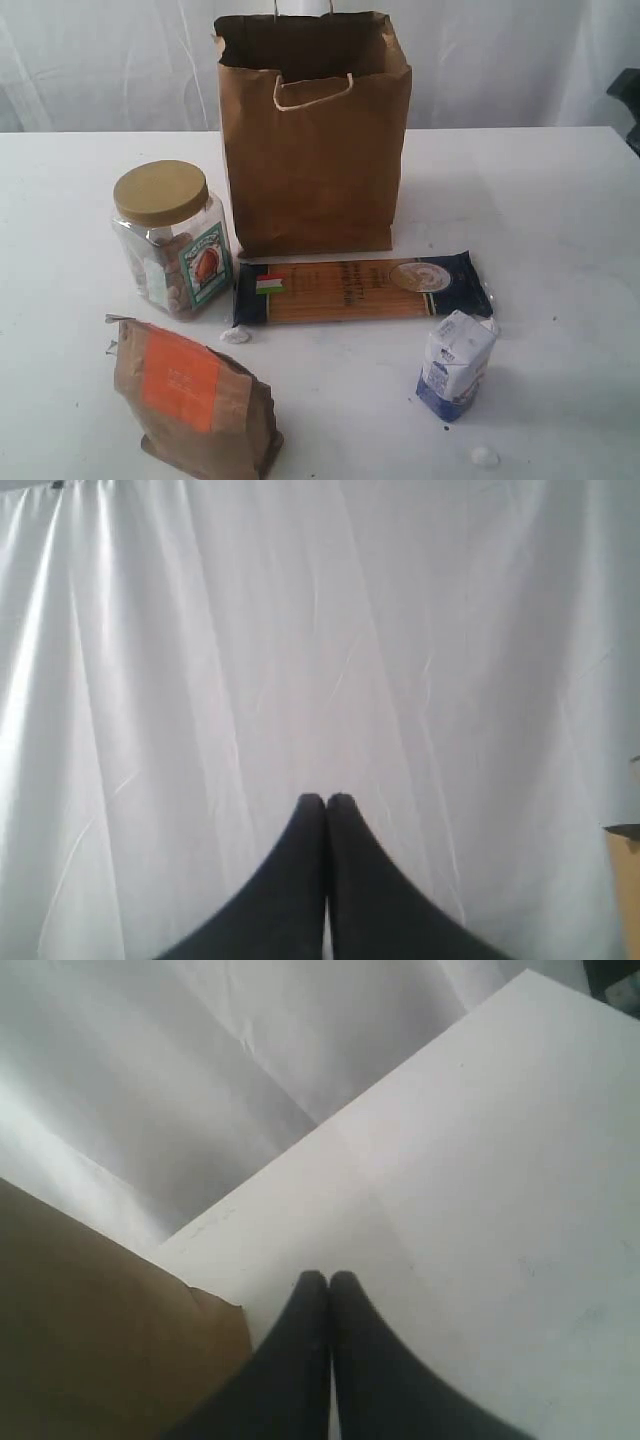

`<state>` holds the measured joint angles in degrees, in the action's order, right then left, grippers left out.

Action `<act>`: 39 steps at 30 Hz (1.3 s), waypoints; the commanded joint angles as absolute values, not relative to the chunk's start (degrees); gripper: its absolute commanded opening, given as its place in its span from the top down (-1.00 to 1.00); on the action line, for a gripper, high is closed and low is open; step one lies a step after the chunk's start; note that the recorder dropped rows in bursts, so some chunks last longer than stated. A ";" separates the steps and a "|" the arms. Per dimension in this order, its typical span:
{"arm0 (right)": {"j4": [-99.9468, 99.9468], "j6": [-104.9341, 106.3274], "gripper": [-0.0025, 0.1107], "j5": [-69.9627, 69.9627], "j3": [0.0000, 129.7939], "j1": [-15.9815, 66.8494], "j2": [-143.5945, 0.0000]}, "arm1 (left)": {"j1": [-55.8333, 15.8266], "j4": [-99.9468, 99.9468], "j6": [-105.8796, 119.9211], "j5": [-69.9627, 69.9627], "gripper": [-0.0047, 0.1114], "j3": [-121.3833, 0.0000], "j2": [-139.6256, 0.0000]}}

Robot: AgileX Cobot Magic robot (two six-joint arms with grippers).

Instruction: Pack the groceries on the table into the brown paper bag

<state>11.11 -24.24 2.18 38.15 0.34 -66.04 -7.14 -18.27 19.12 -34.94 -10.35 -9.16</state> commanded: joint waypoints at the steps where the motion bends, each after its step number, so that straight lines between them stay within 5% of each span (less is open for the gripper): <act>1: 10.50 -23.86 0.96 2.63 37.92 0.00 -66.28 | -7.40 -34.02 31.95 -36.34 0.92 -14.58 -19.10; 10: 10.50 -16.32 0.96 -0.82 37.92 0.00 -66.28 | -6.53 -63.50 65.93 -17.02 0.92 -39.63 -42.18; 17: 10.40 -7.81 0.96 -7.75 37.92 0.00 -66.28 | 4.65 -99.95 96.24 -3.18 0.92 -59.24 -59.32; 22: 10.40 -3.54 0.96 -12.56 37.92 0.00 -66.28 | 12.01 -99.11 91.38 11.97 0.92 -62.81 -67.07; 32: 10.40 6.22 0.96 -14.49 37.92 0.00 -66.28 | 21.04 -64.55 64.76 44.76 0.92 -62.38 -82.99; 39: 10.63 6.19 0.96 -15.71 37.92 0.00 -66.28 | 21.34 -66.99 90.75 56.29 0.92 -62.25 -88.96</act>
<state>10.79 5.50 -15.60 38.15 0.34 -66.36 21.87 -65.51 77.03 49.78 -62.38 -87.58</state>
